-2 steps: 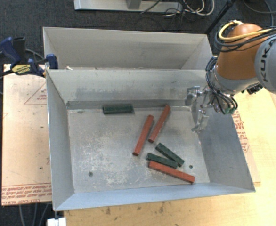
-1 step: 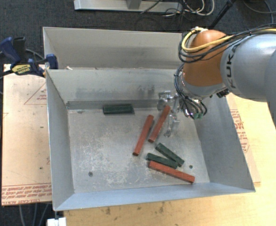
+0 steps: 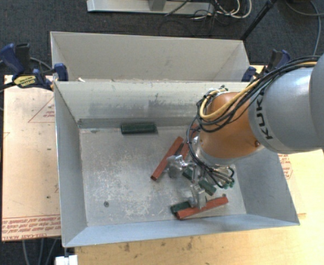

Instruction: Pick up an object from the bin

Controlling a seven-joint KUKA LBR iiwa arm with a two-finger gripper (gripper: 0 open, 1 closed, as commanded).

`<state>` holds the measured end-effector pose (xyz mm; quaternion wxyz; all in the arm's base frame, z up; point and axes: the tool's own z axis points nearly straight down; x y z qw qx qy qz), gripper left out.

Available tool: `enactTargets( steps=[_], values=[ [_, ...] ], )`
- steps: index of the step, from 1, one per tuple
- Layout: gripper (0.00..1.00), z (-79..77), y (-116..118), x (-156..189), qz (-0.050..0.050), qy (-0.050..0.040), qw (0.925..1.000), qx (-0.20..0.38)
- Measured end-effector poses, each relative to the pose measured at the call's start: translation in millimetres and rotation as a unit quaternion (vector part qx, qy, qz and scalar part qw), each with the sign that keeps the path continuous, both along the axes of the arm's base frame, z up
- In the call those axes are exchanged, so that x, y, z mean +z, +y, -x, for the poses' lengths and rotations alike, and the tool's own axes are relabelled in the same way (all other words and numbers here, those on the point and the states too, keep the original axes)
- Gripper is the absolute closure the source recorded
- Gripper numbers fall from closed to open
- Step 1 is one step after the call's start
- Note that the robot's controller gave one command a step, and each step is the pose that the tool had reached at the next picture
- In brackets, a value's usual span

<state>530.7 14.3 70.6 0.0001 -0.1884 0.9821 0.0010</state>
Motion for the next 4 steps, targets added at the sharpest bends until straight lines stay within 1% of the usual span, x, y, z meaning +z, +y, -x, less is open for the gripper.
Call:
enactTargets(
  steps=[1, 2, 3, 4],
  values=[
    [0.0, 16.5, 51.2, 1.2, 0.0, -0.0032, 0.9844, 0.176],
    [0.0, 22.4, 3.2, 49.3, 0.001, -0.002, 0.935, 0.355],
    [0.0, 33.6, 112.1, 114.0, -0.001, -0.0042, 0.8741, 0.486],
    [0.0, 3.4, 63.4, 9.0, 0.0, 0.0007, 0.949, 0.315]
  ],
)
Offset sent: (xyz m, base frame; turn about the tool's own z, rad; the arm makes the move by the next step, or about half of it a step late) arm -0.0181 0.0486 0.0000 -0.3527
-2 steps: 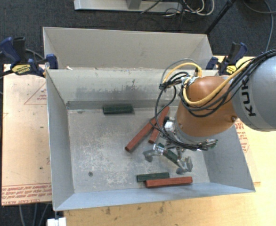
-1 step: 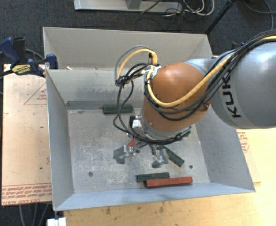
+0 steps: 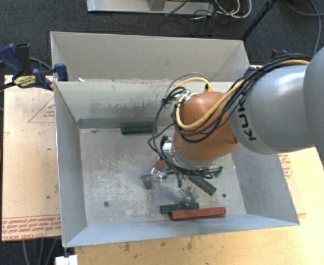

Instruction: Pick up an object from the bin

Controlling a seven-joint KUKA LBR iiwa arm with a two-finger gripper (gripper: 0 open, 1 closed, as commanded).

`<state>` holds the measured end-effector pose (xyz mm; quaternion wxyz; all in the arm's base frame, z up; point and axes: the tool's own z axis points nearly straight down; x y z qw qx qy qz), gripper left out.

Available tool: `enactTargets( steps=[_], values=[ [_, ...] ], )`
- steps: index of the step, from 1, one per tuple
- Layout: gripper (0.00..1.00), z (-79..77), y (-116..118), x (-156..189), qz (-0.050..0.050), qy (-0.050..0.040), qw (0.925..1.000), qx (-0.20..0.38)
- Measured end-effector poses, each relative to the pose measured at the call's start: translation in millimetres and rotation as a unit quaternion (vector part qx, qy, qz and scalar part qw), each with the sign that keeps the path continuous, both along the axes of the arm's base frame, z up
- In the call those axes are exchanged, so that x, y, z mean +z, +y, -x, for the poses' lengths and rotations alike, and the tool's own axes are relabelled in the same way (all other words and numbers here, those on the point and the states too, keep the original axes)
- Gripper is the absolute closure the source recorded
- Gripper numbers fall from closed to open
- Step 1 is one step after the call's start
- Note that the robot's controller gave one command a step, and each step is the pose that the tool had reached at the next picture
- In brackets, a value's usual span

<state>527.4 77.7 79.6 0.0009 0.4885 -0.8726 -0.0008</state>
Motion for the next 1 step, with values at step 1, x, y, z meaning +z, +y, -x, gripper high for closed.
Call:
enactTargets(
  steps=[1],
  values=[
    [0.0, -14.5, -87.2, -10.1, 0.0, -0.0017, 0.9578, 0.287]
  ],
)
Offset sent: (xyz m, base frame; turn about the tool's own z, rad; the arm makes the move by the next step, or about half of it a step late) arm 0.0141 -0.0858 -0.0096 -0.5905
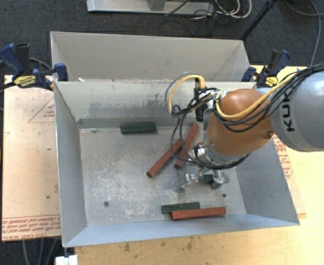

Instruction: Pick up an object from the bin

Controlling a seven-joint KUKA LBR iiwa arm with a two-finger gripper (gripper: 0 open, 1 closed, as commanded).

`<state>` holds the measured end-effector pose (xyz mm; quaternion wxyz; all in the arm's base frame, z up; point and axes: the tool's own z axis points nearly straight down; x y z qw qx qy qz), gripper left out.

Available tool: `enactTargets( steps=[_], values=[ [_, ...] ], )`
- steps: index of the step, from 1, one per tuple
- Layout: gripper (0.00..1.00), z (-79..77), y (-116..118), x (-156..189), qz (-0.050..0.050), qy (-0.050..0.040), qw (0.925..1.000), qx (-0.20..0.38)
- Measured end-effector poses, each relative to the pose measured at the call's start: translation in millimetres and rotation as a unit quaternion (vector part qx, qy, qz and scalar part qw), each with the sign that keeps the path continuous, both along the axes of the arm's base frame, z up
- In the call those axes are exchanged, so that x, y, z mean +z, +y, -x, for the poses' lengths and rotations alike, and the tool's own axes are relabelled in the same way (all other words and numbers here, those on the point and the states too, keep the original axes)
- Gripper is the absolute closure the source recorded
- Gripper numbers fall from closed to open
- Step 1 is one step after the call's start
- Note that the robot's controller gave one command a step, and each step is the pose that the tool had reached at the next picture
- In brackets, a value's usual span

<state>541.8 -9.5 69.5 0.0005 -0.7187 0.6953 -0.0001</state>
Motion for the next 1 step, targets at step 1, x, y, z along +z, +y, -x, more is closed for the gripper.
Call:
enactTargets(
  steps=[1],
  values=[
    [0.0, -2.7, 89.8, 103.4, -0.004, -0.0042, 0.9995, -0.031]
  ],
)
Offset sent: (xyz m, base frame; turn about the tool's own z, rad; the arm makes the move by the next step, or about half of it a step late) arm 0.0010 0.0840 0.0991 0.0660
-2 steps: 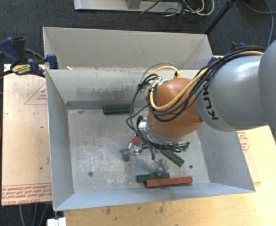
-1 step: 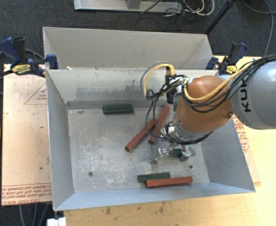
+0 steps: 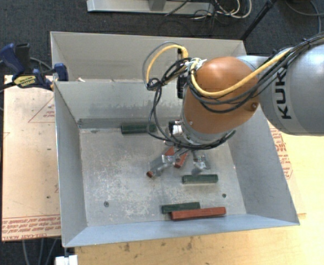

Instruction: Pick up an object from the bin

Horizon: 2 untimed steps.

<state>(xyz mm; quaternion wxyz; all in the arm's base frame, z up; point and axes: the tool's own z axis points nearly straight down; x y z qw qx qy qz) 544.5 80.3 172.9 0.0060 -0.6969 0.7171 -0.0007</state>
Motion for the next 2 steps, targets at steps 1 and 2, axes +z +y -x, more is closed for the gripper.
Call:
enactTargets(
  steps=[1, 2],
  values=[
    [0.0, -7.0, -98.6, -106.1, 0.003, 0.0064, 0.9971, 0.076],
    [0.0, -65.0, -47.8, -30.6, 0.0, 0.0, 0.9964, -0.085]
  ],
)
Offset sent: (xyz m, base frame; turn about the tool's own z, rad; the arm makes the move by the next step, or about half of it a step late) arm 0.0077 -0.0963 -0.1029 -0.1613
